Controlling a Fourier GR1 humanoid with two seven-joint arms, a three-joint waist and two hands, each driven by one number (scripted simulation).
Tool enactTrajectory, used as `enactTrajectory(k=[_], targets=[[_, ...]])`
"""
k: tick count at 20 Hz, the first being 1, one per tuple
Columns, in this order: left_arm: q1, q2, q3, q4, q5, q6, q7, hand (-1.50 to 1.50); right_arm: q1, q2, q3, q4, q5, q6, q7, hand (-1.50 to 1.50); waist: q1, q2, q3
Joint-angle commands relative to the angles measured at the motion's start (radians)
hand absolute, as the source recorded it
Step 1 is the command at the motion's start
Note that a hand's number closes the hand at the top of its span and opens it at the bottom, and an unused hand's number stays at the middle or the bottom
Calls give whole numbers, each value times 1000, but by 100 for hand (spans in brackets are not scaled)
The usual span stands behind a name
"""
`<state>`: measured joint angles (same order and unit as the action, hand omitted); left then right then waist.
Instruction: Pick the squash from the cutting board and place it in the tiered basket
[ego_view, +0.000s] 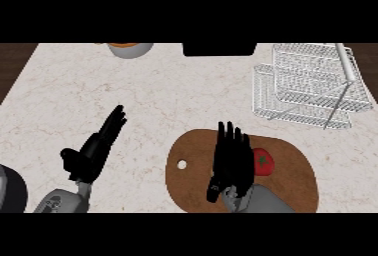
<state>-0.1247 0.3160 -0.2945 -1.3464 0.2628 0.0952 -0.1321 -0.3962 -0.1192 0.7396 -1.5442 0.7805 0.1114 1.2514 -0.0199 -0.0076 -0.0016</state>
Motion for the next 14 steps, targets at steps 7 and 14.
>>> enactTrajectory(k=[7,14], targets=[[-50,-53,7,41,-38,5,-5,0,123,34,-71,-50,88,91,135,-150,11,6,1],[-59,-64,13,-4,-51,-4,64,0,216,100,-74,-7,197,24,52,-150,15,6,2]])
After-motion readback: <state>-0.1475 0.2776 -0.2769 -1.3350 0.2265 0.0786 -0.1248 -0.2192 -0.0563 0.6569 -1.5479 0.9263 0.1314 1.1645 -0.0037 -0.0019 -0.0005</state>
